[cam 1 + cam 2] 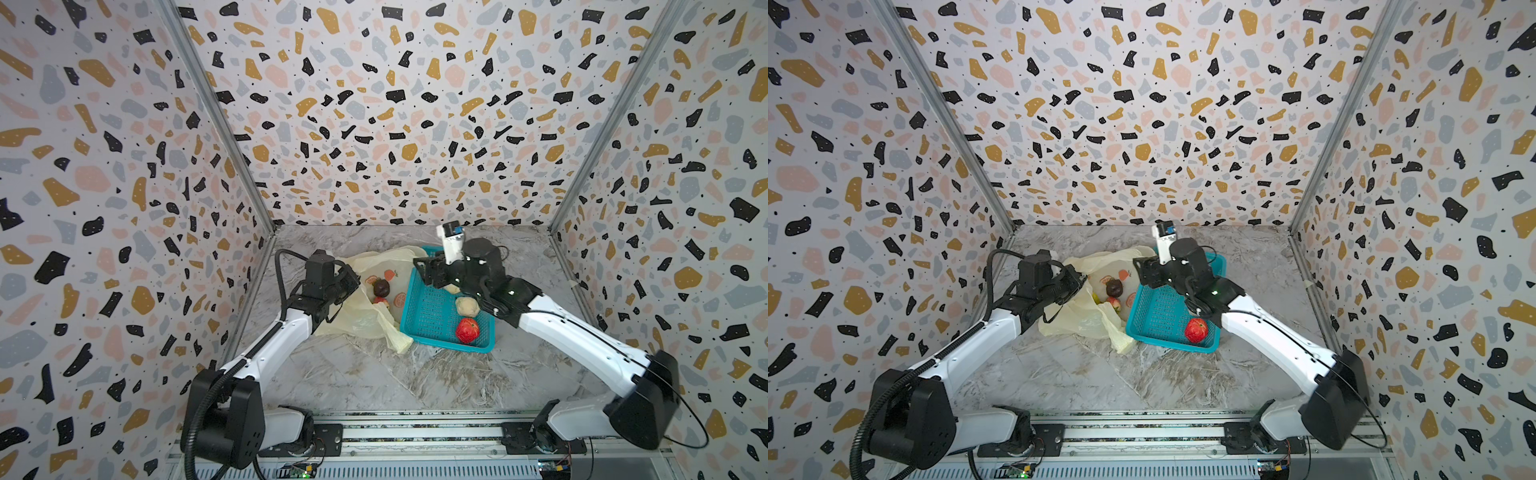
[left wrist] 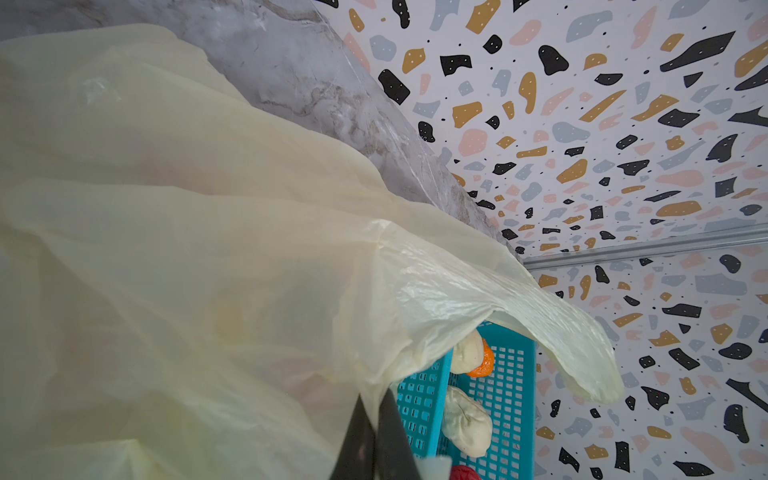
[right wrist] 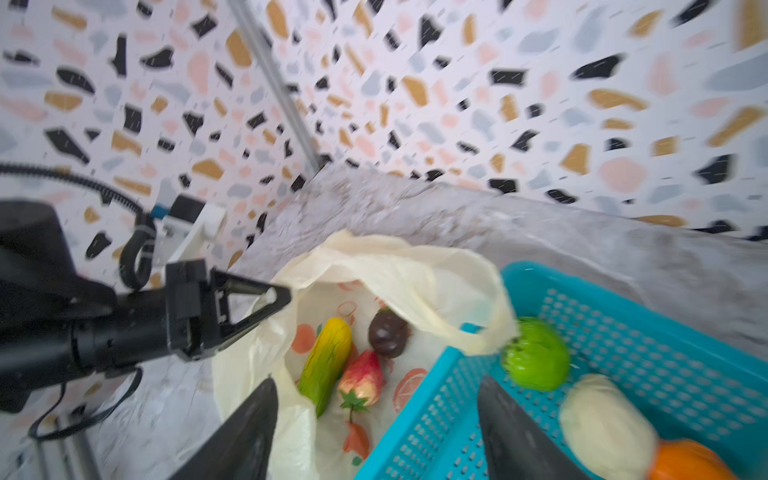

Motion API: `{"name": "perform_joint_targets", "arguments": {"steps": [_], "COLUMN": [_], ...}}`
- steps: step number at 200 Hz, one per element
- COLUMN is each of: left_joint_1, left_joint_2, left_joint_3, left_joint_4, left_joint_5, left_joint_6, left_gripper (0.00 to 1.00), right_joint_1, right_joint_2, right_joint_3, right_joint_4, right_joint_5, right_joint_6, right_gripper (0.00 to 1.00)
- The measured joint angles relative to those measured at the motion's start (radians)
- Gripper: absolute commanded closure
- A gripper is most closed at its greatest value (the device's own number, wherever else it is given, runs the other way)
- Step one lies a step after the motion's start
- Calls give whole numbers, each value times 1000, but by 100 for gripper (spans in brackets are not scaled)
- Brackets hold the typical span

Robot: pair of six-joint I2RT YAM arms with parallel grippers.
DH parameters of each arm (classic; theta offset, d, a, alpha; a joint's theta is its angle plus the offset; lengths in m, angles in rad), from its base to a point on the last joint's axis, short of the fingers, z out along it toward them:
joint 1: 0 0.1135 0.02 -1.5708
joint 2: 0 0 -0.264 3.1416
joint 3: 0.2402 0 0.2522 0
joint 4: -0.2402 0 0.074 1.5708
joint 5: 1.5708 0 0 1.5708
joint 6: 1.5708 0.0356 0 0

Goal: Place the fruits into the plastic bag
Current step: 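Lower the right gripper into the basket and grasp the red apple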

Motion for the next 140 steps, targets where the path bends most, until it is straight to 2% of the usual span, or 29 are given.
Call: {"name": "perform_joint_targets", "arguments": {"steps": [26, 57, 81, 108, 140], "left_joint_1": [0, 0, 0, 0, 0], "left_joint_2": [0, 0, 0, 0, 2], "left_joint_3": [-1, -3, -6, -6, -6], "left_joint_4": [1, 2, 1, 2, 2], "left_joint_5": [0, 0, -1, -2, -2], "left_joint_6": [0, 0, 0, 0, 0], "left_gripper": [100, 100, 100, 100, 100], "right_joint_1": [-89, -85, -77, -69, -67], "right_joint_2": [-66, 21, 126, 216, 271], "right_joint_3": [-115, -207, -196, -144, -85], "right_joint_4": [-61, -219, -345, -459, -533], "right_joint_5": [79, 97, 113, 151, 149], "right_joint_6": [80, 100, 67, 16, -35], "right_gripper": [26, 26, 23, 13, 12]}}
